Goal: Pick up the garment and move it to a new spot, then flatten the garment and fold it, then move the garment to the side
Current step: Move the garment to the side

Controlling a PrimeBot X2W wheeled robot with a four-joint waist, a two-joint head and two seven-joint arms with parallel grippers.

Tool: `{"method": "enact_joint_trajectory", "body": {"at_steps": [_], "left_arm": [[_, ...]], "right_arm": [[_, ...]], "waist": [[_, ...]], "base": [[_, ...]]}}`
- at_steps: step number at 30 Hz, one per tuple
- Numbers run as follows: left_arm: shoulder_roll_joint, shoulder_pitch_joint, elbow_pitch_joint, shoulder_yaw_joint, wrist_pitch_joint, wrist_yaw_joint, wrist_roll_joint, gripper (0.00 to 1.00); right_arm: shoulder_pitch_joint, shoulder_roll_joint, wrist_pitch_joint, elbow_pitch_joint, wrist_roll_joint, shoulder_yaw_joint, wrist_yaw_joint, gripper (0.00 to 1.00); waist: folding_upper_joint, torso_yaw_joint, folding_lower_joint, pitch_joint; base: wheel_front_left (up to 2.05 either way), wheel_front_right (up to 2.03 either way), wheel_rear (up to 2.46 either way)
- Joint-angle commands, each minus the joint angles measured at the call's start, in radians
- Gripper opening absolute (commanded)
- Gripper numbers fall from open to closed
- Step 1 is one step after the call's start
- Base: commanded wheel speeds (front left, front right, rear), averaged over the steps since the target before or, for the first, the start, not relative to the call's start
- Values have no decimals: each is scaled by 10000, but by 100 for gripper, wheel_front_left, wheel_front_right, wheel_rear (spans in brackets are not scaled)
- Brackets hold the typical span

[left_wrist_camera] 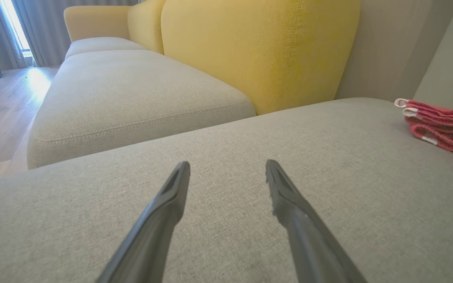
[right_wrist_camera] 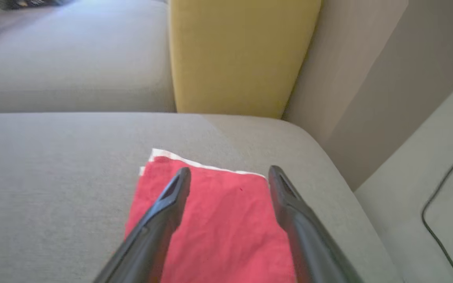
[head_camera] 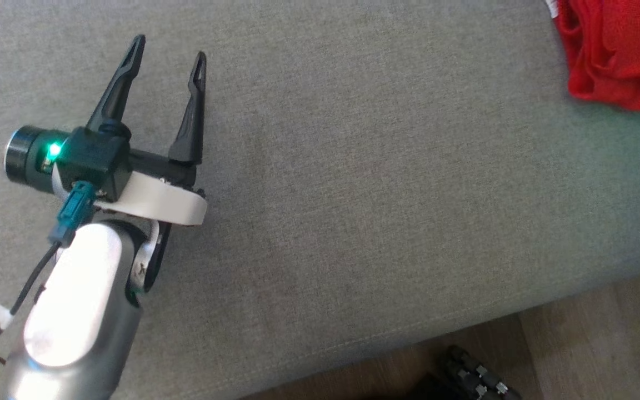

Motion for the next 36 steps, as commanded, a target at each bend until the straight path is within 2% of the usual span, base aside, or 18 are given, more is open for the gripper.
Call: {"method": "enact_joint_trajectory", "body": {"at_steps": [1,10,18,25,36], "left_arm": [[193,60,-275,253,-89,104,-102,100],[-34,813,79,376,-347,356,-548,100],[-262,1519,249,498,-537,618,-906,100],[-313,2086,319,779,-714,835,-1195,100],[-403,2875,376,773,-842,924,-1334,100]], "right_arm": [[486,-57,-200,-516,-158,-93,19,100],[2323,2285,-1049,-2378,-955,-116,19,100],[3506,4162,-1735,-2675,-1710,-216,19,100],[3893,4885,-2142,-2569,-2598,-101,19,100],[4601,5205,-2147,-2566,-3403,18,19,100]], "waist": [[0,16,-1,-179],[0,236,-1,-1317],[0,918,-1,-2106],[0,1693,-1,-2723],[0,2357,-1,-3574]], "base": [[0,0,0],[0,0,0],[0,0,0],[0,0,0],[0,0,0]]}}
